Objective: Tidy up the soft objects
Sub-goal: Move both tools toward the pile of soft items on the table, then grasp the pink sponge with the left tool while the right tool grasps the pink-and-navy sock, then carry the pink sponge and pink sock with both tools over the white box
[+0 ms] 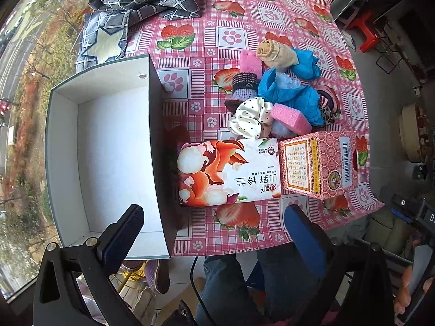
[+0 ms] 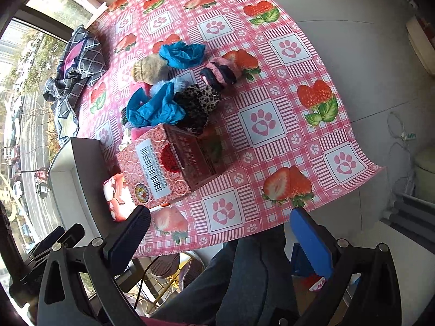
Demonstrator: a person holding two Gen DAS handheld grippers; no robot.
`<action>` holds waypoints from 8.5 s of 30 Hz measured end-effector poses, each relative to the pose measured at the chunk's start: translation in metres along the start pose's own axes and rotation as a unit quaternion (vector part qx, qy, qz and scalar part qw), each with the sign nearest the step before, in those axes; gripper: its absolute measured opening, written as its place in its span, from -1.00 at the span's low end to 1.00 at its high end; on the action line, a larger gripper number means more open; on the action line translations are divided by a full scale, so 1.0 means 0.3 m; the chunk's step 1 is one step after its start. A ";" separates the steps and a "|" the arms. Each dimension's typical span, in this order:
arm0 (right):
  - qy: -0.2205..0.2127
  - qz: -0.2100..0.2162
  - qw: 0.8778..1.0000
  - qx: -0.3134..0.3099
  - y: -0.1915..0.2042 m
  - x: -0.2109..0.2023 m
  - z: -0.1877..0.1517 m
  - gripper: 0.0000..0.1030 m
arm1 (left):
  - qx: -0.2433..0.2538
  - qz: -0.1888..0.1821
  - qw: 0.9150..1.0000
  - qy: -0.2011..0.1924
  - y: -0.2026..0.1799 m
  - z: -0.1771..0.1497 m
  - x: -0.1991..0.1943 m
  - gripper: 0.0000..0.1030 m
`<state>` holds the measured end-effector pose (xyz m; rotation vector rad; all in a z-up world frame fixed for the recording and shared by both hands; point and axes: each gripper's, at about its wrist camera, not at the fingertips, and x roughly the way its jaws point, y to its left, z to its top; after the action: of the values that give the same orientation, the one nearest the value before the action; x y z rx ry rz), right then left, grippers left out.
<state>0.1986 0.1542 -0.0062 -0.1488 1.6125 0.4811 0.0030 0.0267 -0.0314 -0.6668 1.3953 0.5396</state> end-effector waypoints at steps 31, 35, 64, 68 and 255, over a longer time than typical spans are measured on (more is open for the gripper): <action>0.065 0.006 0.997 -0.038 -0.070 0.269 0.532 1.00 | 0.026 0.085 0.995 0.037 -0.196 0.698 0.394 1.00; 0.065 0.010 0.997 -0.044 -0.060 0.302 0.569 1.00 | 0.036 0.080 0.994 0.061 -0.198 0.738 0.481 1.00; 0.062 -0.053 0.995 -0.062 -0.079 0.559 0.709 1.00 | 0.050 0.095 0.994 0.024 -0.093 0.857 0.669 1.00; 0.051 -0.060 0.993 -0.088 -0.037 0.534 0.736 1.00 | 0.087 0.100 0.991 0.026 -0.158 0.891 0.704 1.00; 0.032 0.014 0.843 -0.536 0.918 0.242 -0.440 -0.19 | -0.207 0.017 0.969 -0.137 0.519 -0.283 -0.113 -0.10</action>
<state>-0.0344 0.3643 -0.0137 -0.9875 1.2329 1.3785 -0.1697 0.0784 -0.0184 -0.8654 1.0411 0.9294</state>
